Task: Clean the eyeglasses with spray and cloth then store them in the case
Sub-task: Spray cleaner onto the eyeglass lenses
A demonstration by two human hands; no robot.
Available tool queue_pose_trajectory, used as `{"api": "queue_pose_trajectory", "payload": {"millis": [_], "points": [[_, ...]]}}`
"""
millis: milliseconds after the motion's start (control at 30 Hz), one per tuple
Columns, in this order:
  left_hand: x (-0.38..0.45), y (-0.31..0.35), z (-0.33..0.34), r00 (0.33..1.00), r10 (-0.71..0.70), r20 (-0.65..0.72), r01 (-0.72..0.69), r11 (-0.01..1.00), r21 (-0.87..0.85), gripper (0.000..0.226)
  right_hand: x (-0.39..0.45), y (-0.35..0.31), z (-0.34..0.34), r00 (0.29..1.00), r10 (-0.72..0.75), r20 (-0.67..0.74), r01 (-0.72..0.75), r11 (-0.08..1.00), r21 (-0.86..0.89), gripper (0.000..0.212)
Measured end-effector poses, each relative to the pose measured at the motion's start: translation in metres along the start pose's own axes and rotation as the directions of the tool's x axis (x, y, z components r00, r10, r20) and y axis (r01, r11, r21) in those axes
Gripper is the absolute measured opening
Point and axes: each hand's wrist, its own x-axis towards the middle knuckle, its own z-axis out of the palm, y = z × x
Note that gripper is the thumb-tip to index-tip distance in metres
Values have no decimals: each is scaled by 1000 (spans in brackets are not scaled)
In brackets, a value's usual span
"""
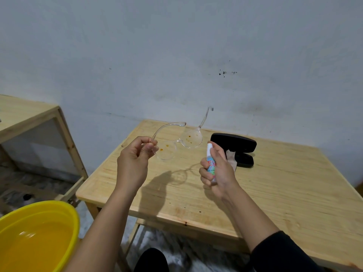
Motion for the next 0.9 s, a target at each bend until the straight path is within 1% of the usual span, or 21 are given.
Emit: {"api": "queue_pose_trajectory", "payload": {"millis": [67, 133, 233, 333, 400, 500, 567, 633, 733, 833, 900], "points": [[0, 2, 3, 1000, -1, 7, 1, 1000, -12, 23, 1, -1, 3, 999, 1, 50, 0, 1000, -6, 12], [0, 2, 5, 1000, -7, 7, 8, 1000, -24, 22, 2, 1, 5, 998, 19, 63, -18, 1000, -5, 10], [0, 1, 7, 1000, -8, 6, 8, 999, -32, 22, 3, 9, 10, 986, 112, 121, -116, 993, 27, 15], [0, 2, 11, 1000, -2, 23, 3, 999, -44, 21, 0, 18, 18, 959, 187, 215, -189, 982, -9, 15], [0, 3, 15, 999, 1, 39, 2, 999, -54, 22, -1, 20, 23, 951, 194, 240, -190, 981, -42, 14], [1, 5, 19, 999, 1, 51, 2, 998, -63, 23, 1, 23, 23, 957, 178, 230, -164, 983, -78, 12], [2, 6, 21, 999, 2, 51, 2, 998, -68, 22, 3, 23, 16, 970, 131, 205, -106, 986, -126, 16], [3, 6, 22, 999, 2, 51, 1, 998, -62, 21, 4, 20, 8, 983, 67, 170, -23, 968, -249, 23], [3, 7, 26, 998, 8, 62, -4, 998, -67, 23, 2, 9, -5, 997, -61, 45, 74, 887, -456, 37], [2, 9, 34, 997, 22, 77, -16, 997, -75, 27, -3, -9, -21, 966, -248, -69, 161, 792, -589, 44], [1, 11, 41, 996, 25, 89, -17, 997, -81, 28, -8, -22, -33, 918, -386, -88, 232, 703, -672, 44]]}}
